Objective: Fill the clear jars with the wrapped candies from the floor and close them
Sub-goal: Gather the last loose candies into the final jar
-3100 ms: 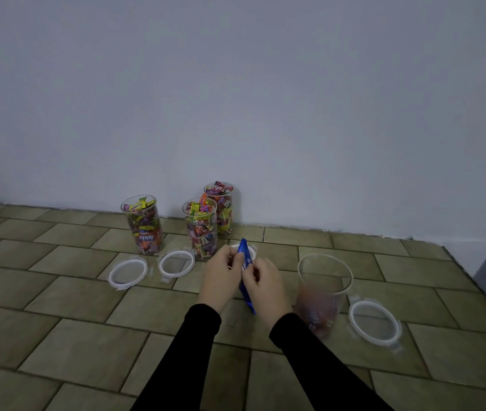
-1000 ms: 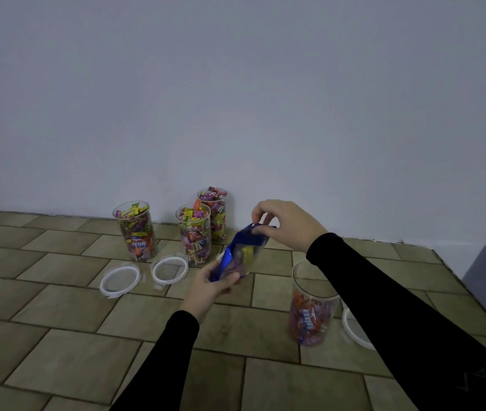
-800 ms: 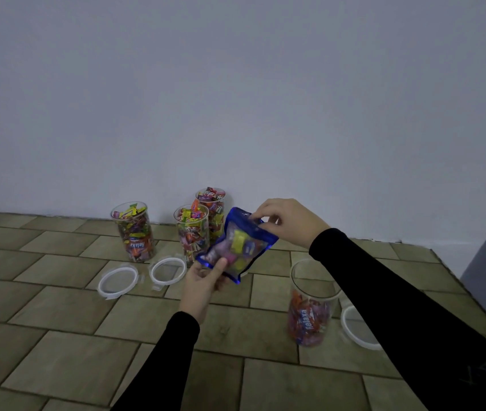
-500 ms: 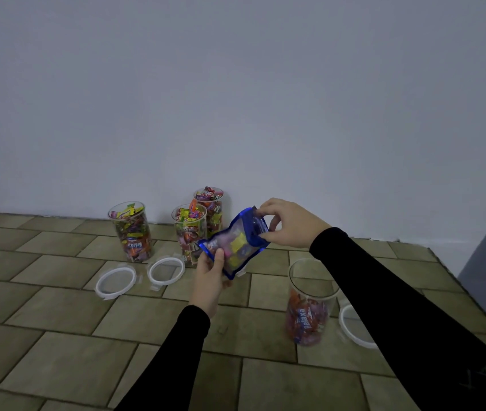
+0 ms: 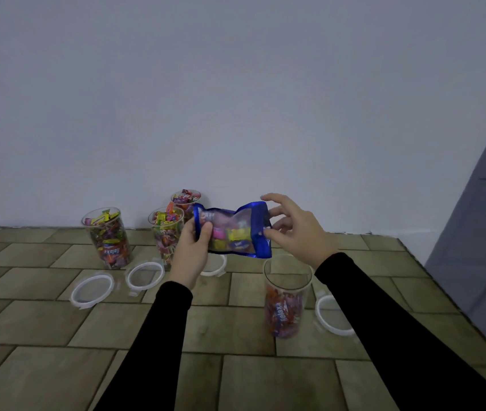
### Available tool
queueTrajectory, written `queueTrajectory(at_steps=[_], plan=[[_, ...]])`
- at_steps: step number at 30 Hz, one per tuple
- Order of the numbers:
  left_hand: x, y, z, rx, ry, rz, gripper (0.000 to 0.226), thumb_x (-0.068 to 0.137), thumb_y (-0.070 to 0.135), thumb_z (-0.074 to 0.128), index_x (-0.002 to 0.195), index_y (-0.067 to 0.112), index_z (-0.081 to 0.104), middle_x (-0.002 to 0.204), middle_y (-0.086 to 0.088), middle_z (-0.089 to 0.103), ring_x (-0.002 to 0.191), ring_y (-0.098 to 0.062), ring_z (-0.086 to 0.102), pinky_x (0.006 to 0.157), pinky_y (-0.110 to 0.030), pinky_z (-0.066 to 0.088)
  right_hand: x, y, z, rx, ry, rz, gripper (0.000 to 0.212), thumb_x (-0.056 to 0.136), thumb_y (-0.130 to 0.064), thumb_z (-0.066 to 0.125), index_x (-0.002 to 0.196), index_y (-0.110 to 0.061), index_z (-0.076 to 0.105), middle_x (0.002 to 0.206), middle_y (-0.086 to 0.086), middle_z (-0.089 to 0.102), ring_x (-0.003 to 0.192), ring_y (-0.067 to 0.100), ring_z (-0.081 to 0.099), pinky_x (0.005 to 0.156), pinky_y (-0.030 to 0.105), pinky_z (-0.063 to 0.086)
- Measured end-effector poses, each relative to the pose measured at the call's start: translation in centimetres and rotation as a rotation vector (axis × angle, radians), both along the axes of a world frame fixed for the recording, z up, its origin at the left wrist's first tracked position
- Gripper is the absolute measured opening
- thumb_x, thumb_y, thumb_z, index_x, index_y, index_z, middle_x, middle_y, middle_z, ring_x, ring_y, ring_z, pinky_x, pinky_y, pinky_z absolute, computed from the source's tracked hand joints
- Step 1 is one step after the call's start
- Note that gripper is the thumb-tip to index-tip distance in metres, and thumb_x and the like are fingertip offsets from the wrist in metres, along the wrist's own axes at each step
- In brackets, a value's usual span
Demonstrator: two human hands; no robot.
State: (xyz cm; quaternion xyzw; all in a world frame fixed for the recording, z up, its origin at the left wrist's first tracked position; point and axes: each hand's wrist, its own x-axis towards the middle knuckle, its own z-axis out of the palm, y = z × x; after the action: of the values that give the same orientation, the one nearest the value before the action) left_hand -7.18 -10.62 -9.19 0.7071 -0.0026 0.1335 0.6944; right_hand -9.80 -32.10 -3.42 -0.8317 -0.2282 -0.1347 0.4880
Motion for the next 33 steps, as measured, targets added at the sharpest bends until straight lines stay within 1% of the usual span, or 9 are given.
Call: queueTrajectory(at_steps=[3,6,9,15,20,24,28,30,33], plan=[[-0.3,-1.0,0.5,0.070,-0.034,-0.019,0.016,0.100,0.032,0.050,0.114,0.028,0.056,0.113,-0.004,0.066,0.106,-0.021,0.062,0.096,-0.043,0.050,-0.6,-1.2,-1.5,0.040,-0.063,-0.071,0.050,0.087,-0.004,0.064,0.128,-0.031,0.056,0.098,-0.015,0.062,0.072,0.009,0.065,0.068,0.013,0.048],[-0.5,-1.8,0.9,0.130,-0.049,-0.036,0.008,0.099,0.033,0.051,0.105,0.033,0.056,0.110,-0.004,0.067,0.104,-0.021,0.063,0.095,-0.045,0.050,-1.3,-1.8,-2.9,0.165,-0.074,-0.124,0.045,0.089,0.000,0.060,0.123,-0.030,0.058,0.092,-0.007,0.066,0.075,0.006,0.065,0.068,0.011,0.048],[-0.6,-2.5,1.4,0.201,-0.065,-0.060,0.019,0.098,0.032,0.052,0.115,0.024,0.057,0.111,-0.004,0.066,0.104,-0.020,0.062,0.096,-0.045,0.049,-2.1,-1.9,-4.4,0.319,-0.043,-0.131,0.047,0.091,0.004,0.054,0.117,-0.036,0.057,0.097,0.005,0.069,0.086,0.013,0.067,0.076,0.020,0.054],[-0.9,-3.2,2.4,0.323,-0.096,-0.092,0.023,0.098,0.030,0.053,0.119,0.021,0.056,0.111,0.000,0.066,0.102,-0.016,0.063,0.092,-0.037,0.051,-3.0,-2.3,-6.6,0.484,-0.015,-0.172,0.045,0.092,0.004,0.054,0.115,-0.035,0.057,0.096,0.007,0.071,0.086,0.017,0.070,0.080,0.027,0.056],[-1.2,-3.5,2.7,0.375,-0.097,-0.071,0.027,0.098,0.028,0.053,0.122,0.015,0.056,0.104,0.003,0.064,0.095,-0.010,0.061,0.076,-0.020,0.046,-3.0,-2.4,-7.2,0.487,-0.039,-0.220,0.039,0.093,-0.003,0.057,0.108,-0.038,0.059,0.094,0.002,0.072,0.086,0.016,0.071,0.078,0.031,0.055],[-1.5,-3.7,2.8,0.411,-0.107,-0.051,0.027,0.098,0.029,0.052,0.122,0.016,0.055,0.106,0.003,0.064,0.098,-0.013,0.061,0.077,-0.023,0.045,-3.0,-2.6,-7.7,0.467,-0.085,-0.235,0.031,0.096,-0.013,0.050,0.108,-0.039,0.061,0.097,0.000,0.073,0.087,0.018,0.071,0.078,0.038,0.057],[-1.6,-3.8,3.8,0.467,-0.135,-0.057,0.029,0.099,0.028,0.052,0.125,0.016,0.054,0.106,0.003,0.063,0.097,-0.012,0.060,0.072,-0.017,0.043,-3.5,-2.4,-7.9,0.493,-0.104,-0.228,0.012,0.093,-0.033,0.051,0.097,-0.035,0.062,0.092,0.001,0.073,0.084,0.019,0.070,0.074,0.035,0.057],[-1.6,-3.9,4.4,0.497,-0.156,-0.073,0.031,0.098,0.028,0.052,0.127,0.016,0.053,0.107,0.002,0.064,0.097,-0.012,0.061,0.076,-0.021,0.047,-3.5,-2.2,-7.8,0.491,-0.095,-0.228,0.008,0.095,-0.028,0.055,0.089,-0.031,0.060,0.088,0.000,0.072,0.081,0.016,0.069,0.071,0.032,0.056],[-1.8,-4.1,5.1,0.528,-0.170,-0.088,0.034,0.098,0.029,0.053,0.130,0.018,0.052,0.111,0.001,0.065,0.102,-0.015,0.061,0.090,-0.033,0.050,-3.5,-2.4,-7.9,0.459,-0.075,-0.236,0.016,0.095,-0.011,0.056,0.083,-0.022,0.055,0.083,0.004,0.070,0.073,0.008,0.066,0.065,0.022,0.052]])
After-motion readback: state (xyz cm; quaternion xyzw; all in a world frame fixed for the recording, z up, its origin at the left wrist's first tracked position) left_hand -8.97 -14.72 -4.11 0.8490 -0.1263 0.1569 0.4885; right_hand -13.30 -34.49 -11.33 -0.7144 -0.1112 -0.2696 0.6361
